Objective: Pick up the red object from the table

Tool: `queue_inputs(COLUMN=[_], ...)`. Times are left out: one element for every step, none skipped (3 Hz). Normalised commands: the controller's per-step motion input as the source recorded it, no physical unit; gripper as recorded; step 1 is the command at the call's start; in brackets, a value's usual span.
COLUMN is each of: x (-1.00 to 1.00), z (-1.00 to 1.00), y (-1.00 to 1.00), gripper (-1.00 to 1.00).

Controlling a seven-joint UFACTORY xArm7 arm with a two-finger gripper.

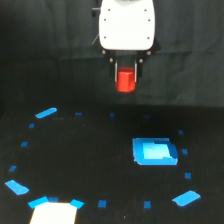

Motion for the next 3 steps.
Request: queue_inputs(x=[0.08, 0.02, 0.0], z=[0.19, 0.1, 0.11], y=[0.0, 0.02, 0.06], gripper=[-0.97, -1.0, -0.94])
